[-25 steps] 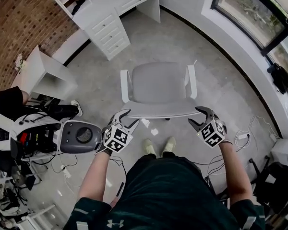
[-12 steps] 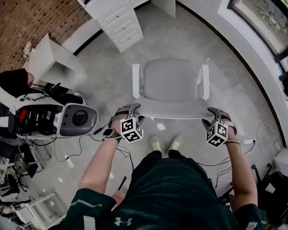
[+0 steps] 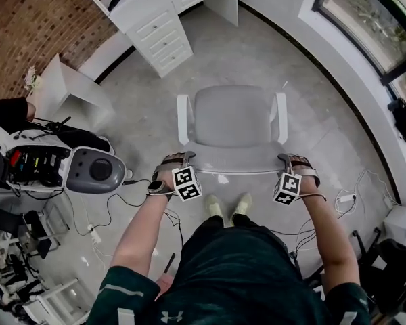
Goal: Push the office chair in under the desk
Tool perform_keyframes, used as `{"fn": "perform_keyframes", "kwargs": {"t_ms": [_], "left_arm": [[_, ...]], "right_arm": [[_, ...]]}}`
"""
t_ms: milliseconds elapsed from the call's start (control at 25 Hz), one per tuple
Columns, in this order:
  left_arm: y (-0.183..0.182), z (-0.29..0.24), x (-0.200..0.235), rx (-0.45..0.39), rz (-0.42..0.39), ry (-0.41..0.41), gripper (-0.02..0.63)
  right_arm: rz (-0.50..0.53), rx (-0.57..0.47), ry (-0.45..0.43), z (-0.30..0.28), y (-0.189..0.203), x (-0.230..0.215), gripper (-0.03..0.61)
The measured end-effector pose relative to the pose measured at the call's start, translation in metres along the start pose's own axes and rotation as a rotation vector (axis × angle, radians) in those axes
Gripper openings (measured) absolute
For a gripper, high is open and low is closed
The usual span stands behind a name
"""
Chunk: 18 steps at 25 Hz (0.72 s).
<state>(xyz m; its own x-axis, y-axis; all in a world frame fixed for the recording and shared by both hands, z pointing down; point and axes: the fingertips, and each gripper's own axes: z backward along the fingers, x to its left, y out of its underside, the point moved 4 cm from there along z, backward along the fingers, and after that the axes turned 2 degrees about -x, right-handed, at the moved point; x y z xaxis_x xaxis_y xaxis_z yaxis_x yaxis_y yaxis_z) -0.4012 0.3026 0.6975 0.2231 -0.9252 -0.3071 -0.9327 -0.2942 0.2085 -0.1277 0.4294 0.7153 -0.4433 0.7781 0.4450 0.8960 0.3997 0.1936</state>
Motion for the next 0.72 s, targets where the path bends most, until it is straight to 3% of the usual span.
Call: {"fn": "perform_keyframes", "kwargs": {"t_ms": [240, 560, 720], "left_arm": [[-0.004, -0.006, 0.006, 0.016, -0.035, -0.034, 0.127], [-0.014, -0.020, 0.031, 0.050, -0.105, -0.051, 0.077], [-0.022, -0.026, 0.045, 0.052, -0.111, -0.056, 0.075]], "right_arm": [[-0.013, -0.008, 0.017, -0.010, 0.001, -0.007, 0.101], [0.103, 0.023, 0.069, -0.029, 0.011, -0.031, 0.055], [0.114, 0.016, 0.091, -0.034, 0.017, -0.046, 0.049]]}}
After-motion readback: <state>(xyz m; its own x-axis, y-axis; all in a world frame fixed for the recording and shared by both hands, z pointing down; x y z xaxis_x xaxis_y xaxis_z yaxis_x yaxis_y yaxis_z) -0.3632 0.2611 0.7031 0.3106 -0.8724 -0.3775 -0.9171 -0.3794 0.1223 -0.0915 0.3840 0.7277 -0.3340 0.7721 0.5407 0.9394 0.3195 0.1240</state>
